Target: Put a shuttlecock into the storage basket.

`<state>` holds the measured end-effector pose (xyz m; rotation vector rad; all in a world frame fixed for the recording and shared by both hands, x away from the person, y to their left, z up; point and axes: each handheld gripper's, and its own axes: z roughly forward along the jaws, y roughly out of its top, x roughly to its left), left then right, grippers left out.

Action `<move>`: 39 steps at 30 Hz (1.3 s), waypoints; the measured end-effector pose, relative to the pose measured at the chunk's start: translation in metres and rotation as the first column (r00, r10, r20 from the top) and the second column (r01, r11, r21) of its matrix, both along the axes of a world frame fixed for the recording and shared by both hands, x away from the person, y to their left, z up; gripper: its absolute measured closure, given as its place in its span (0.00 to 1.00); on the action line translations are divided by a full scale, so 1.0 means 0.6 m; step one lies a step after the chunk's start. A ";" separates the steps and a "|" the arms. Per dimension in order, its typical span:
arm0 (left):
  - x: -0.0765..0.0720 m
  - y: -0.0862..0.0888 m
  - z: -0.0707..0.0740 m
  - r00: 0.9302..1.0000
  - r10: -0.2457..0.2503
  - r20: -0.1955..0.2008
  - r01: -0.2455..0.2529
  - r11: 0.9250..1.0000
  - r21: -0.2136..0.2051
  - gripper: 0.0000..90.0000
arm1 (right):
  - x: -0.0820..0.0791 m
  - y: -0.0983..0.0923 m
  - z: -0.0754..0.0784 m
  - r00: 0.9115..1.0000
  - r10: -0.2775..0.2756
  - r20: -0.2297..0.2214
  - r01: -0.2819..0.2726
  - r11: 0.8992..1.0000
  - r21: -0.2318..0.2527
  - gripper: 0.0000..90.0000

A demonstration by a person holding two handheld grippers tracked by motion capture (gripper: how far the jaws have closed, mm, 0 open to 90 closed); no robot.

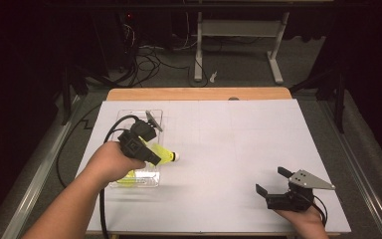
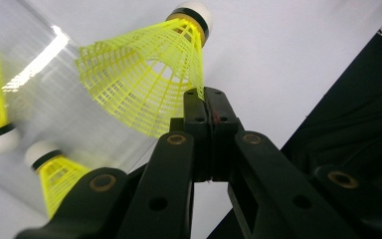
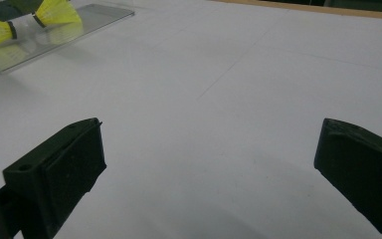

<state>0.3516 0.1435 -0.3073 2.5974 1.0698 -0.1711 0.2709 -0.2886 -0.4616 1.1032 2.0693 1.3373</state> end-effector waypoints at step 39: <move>0.031 0.101 -0.014 0.976 0.217 0.022 -0.217 0.974 0.060 1.00 | -0.001 0.002 0.000 1.000 0.011 -0.003 -0.011 1.000 -0.002 0.00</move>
